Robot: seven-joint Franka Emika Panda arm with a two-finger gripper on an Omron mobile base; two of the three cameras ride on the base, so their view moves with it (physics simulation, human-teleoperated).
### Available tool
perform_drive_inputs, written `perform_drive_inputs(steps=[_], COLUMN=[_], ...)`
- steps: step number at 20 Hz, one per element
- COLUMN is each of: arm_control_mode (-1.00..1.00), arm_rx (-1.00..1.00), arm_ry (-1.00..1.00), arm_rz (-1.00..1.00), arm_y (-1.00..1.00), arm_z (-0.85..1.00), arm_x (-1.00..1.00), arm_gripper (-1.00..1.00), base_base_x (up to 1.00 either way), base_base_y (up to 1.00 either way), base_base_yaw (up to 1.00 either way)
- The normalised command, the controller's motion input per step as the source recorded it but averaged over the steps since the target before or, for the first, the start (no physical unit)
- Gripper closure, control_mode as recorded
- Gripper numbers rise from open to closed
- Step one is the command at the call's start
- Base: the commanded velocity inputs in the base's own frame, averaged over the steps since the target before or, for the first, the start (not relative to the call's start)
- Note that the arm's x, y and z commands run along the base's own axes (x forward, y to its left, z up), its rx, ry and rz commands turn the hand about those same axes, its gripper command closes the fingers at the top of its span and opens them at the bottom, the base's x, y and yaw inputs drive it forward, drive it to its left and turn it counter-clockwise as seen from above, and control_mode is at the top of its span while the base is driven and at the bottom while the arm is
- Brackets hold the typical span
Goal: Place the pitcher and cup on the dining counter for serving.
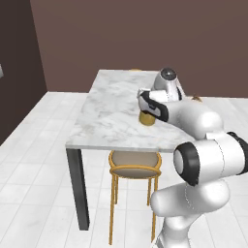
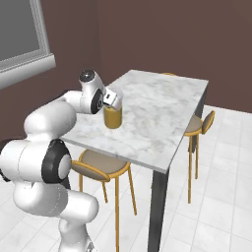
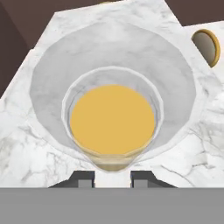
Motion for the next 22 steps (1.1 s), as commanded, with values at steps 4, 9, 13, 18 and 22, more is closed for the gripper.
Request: perform_drive_inputs(steps=[4,9,13,18,22], arm_control_mode=[-1.0,-1.0,-1.0,-1.0,-1.0], arm_rx=[-0.01,-0.06,-0.07,-0.01,0.0], arm_ry=[0.06,0.02,0.0,0.0,0.0], arm_rz=[0.03,0.02,0.0,0.0,0.0], arm_y=[0.0,0.0,0.0,0.0,0.0], arm_z=[-0.34,-0.26,-0.13,0.0,0.27], arm_x=[0.37,0.25,0.04,-0.01,-0.13], arm_gripper=[1.0,1.0,-1.0,-1.0,-1.0], base_base_x=[0.0,0.0,0.0,0.0,0.0], base_base_y=[0.0,0.0,0.0,0.0,0.0], base_base_yaw=[0.0,0.0,0.0,0.0,0.0])
